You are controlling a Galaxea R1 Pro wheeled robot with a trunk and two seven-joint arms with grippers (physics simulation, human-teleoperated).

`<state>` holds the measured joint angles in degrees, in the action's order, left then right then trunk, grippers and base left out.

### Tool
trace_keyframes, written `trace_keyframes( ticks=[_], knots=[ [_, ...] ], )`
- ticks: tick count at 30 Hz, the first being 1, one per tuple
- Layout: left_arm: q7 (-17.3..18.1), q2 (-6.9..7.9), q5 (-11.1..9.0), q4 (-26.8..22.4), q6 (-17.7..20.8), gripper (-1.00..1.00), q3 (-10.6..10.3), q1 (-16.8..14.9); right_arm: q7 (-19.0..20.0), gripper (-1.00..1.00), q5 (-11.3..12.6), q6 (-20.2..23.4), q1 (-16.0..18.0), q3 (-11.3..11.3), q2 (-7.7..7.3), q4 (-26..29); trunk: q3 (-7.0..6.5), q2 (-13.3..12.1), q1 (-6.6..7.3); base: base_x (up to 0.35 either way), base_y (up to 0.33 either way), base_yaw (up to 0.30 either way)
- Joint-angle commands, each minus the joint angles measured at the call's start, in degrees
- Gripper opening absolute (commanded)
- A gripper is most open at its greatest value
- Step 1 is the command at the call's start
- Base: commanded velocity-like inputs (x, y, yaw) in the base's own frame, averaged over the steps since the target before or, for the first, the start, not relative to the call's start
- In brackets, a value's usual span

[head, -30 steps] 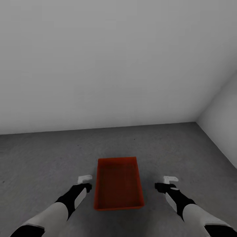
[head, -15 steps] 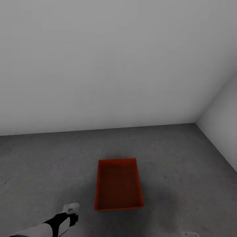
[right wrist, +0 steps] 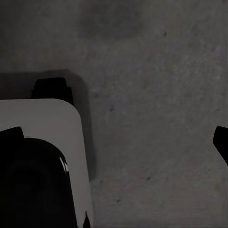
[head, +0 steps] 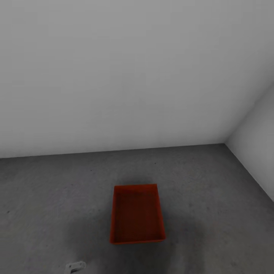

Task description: Move the two storage containers from the living room to the garage. In the garage, place one container on the floor and stack the other container on top of it (either order is fine).

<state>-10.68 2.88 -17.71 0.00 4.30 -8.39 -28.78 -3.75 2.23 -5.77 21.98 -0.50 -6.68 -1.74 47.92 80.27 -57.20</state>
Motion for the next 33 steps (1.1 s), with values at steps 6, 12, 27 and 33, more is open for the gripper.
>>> trace_keyframes(
  ticks=[6,12,27,33],
  knots=[
    [-0.1,0.09,-0.5,0.0,0.1,1.00,-0.5,0.1,0.0,1.00,0.2,-0.3,0.0,0.0,0.01,-0.2,-1.05,-2.4,1.33,0.000,0.000,0.000],
    [-0.1,0.11,-0.5,0.0,0.1,1.00,-0.5,0.1,0.0,1.00,0.2,-0.3,0.0,0.0,0.00,-0.2,-2.13,-4.8,2.64,0.000,0.000,0.000],
    [-0.2,0.19,-0.5,0.0,0.1,1.00,-0.5,0.1,0.0,1.00,0.2,-0.3,-0.1,0.0,-0.07,-0.2,-3.74,-8.4,4.62,0.000,0.000,0.000],
    [-0.3,0.13,-0.5,0.0,0.2,1.00,-0.5,0.3,0.0,1.00,0.3,-0.3,-0.1,0.0,-0.07,-0.2,-3.74,-8.4,4.62,-0.051,0.000,0.000]
  ],
)
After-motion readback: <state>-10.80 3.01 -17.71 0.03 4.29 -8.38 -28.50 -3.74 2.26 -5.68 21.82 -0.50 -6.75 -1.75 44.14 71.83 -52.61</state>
